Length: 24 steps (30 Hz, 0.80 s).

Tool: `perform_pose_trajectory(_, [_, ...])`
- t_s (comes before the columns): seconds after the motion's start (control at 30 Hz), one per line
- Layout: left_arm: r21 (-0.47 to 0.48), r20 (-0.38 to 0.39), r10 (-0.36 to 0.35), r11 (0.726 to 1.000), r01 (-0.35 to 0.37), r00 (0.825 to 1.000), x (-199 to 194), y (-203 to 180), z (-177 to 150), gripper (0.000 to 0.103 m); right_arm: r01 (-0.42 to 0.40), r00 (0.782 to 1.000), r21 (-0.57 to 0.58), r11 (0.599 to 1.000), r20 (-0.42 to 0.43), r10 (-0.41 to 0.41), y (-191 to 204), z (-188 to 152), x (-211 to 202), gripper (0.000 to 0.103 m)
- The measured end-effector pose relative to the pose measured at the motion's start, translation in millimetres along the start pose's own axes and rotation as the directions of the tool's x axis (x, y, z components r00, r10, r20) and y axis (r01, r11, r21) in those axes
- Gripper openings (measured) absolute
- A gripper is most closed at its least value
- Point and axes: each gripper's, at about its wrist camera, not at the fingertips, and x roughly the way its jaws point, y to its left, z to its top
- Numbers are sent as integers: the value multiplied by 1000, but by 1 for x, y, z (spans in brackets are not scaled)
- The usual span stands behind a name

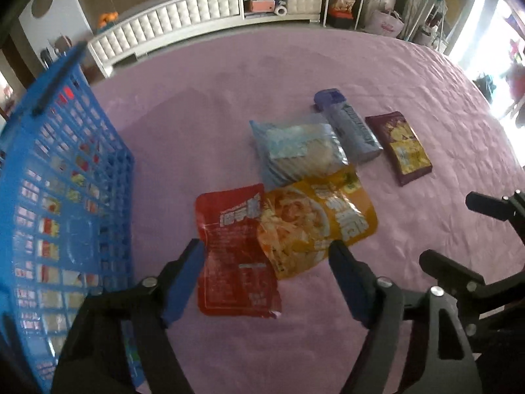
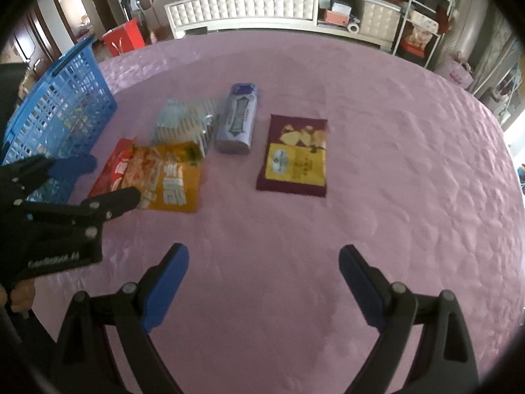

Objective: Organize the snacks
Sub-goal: 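Grasp the red pouch with the left gripper while the right gripper grasps the orange pouch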

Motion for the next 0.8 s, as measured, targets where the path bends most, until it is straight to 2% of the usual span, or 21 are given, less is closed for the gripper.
perform_pose_trajectory(0.13, [-8, -2, -9, 1000, 9, 1000, 6, 13, 1, 70, -17, 1000, 5, 1000, 15, 17, -2, 1, 0, 95])
perform_pose_trajectory(0.23, [-44, -43, -63, 997, 61, 997, 16, 27, 0, 62, -35, 999, 5, 999, 22, 35, 0, 2, 0, 95])
perform_pose_trajectory(0.43, [-24, -44, -53, 998, 52, 998, 11, 26, -8, 60, -58, 998, 0, 998, 15, 58, 7, 4, 1, 95])
perform_pose_trajectory(0.53, [-45, -45, -53, 998, 51, 998, 5, 26, -14, 46, -69, 998, 5, 998, 11, 69, 9, 6, 1, 95])
perform_pose_trajectory(0.6, [-57, -30, -47, 997, 46, 998, 0, 26, -17, 29, -70, 998, 5, 998, 10, 70, 12, 7, 0, 95])
perform_pose_trajectory(0.7, [-53, -19, -65, 997, 64, 998, -6, 22, -23, 20, -73, 997, -7, 997, 9, 74, 17, 12, 0, 95])
perform_pose_trajectory(0.8, [-48, 20, -50, 998, 51, 999, -15, 23, -31, 15, -75, 997, -40, 996, 15, 75, 24, 16, -1, 95])
